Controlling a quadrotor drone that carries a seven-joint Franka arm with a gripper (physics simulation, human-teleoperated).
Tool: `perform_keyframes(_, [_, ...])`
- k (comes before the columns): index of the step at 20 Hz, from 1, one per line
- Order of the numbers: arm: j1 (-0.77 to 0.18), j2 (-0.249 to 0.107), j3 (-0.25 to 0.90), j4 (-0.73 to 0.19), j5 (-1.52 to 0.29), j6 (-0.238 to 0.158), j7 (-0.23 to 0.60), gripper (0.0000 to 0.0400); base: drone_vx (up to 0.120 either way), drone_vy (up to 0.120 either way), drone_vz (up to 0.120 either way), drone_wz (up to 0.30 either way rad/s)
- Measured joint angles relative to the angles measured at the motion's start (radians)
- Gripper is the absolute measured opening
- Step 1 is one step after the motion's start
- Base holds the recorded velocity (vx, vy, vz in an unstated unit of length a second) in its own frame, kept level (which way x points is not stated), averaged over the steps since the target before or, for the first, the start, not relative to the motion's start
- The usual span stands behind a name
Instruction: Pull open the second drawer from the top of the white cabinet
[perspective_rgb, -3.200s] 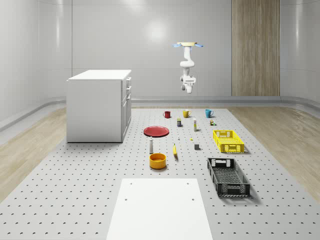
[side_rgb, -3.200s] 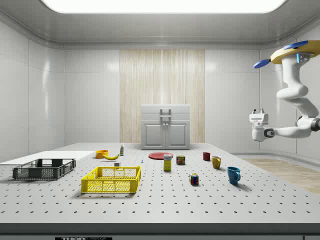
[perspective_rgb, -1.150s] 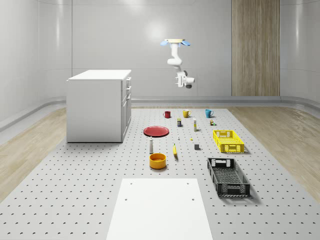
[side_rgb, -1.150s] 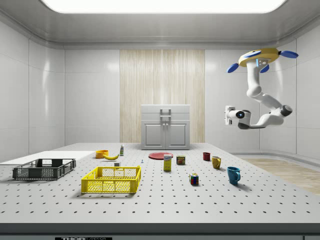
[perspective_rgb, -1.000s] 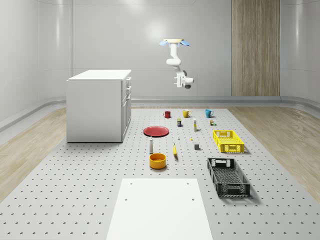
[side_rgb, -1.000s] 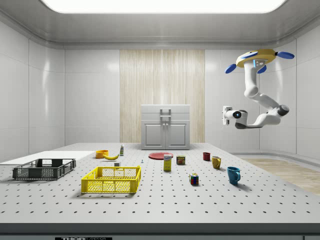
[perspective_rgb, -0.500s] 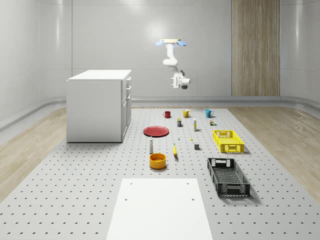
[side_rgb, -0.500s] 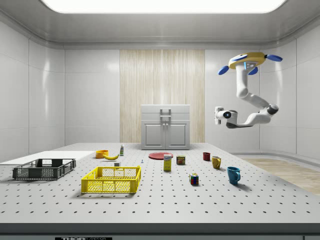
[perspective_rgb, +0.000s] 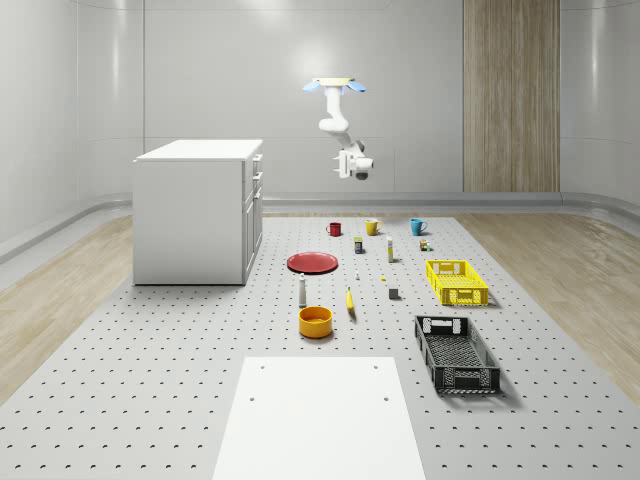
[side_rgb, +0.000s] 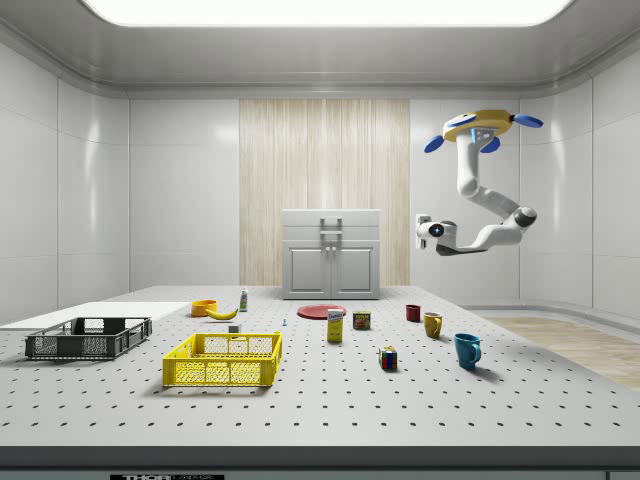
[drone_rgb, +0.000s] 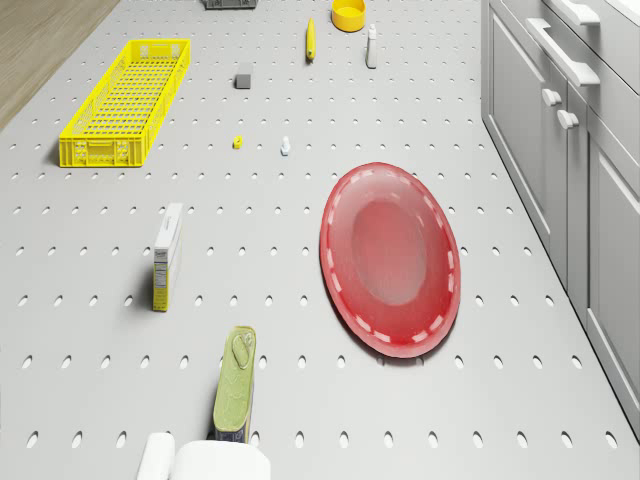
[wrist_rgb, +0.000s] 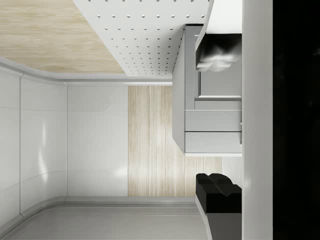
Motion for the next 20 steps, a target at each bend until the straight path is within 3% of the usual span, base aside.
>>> perform_keyframes(20, [0.073,-0.072,-0.027,-0.009,-0.055,0.067,0.045,0.0300,0.120,-0.120,0.000,0.000])
